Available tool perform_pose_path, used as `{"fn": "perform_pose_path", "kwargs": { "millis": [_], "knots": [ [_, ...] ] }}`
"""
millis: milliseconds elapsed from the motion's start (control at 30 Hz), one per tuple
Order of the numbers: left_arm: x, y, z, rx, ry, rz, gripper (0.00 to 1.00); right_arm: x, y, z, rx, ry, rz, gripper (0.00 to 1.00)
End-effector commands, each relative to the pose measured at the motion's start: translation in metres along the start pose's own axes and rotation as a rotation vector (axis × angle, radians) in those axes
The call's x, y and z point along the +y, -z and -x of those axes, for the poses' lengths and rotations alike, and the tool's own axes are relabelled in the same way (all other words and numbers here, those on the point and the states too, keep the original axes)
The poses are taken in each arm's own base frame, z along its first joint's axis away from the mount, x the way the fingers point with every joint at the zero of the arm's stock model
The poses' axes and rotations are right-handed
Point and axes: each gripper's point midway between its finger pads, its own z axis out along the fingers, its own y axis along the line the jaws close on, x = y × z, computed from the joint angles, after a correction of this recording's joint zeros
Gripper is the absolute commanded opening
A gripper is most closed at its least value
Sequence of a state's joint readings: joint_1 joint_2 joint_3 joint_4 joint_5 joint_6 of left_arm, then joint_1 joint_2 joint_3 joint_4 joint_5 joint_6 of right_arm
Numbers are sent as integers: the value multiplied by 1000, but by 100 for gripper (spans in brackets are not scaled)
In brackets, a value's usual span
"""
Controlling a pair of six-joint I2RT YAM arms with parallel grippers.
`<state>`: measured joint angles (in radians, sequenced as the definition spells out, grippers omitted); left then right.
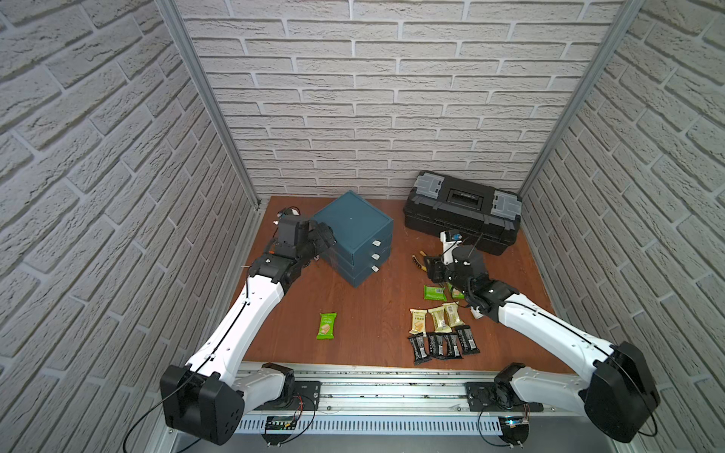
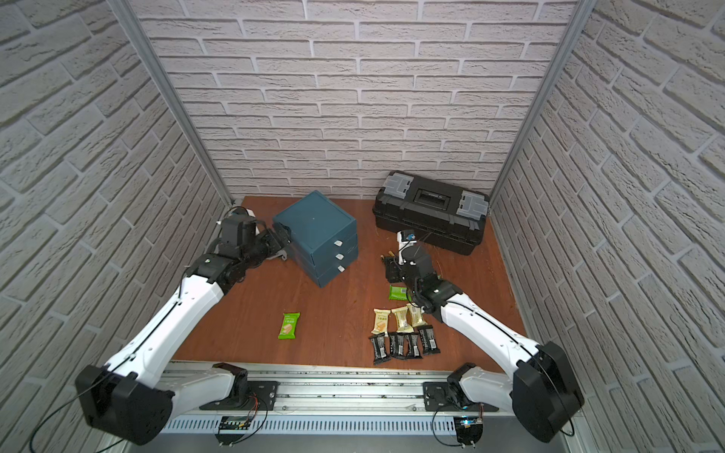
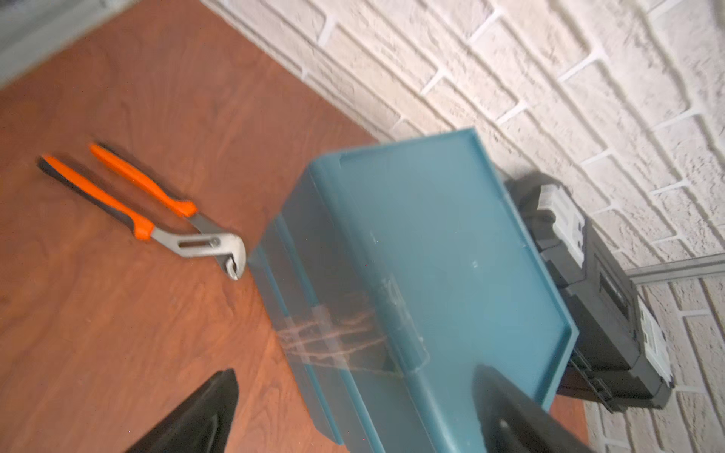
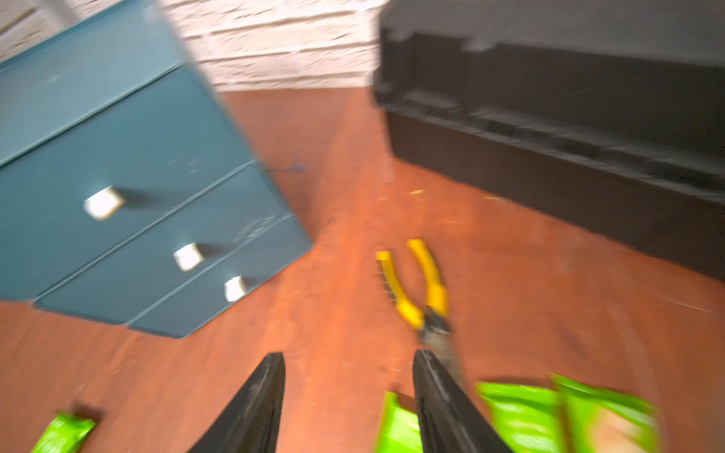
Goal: Take the cookies out of the drawer
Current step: Reset both arms
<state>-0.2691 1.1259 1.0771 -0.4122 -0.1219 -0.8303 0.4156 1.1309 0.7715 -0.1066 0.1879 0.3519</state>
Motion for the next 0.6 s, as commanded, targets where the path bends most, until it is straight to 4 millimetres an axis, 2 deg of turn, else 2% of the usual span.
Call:
{"fn": "perform_pose_path", "kwargs": {
  "millis": [0,167,367,433,567],
  "knots": [
    [35,11,17,-145,-91,116,99,-54,15,-19,74,22,-162,61],
    [85,3,8,-246,-293,257,99,-110,26,-22,74,4,-318,66],
    [148,-33,-25,-180,-453,387,98,-147,25,-33,27,22,-406,69],
    [156,-45,-33,-182,-506,388,99,-154,23,-36,-1,41,-426,70],
    [154,-59,-24,-243,-578,368,98,-162,14,-43,-8,42,-423,71]
  ]
}}
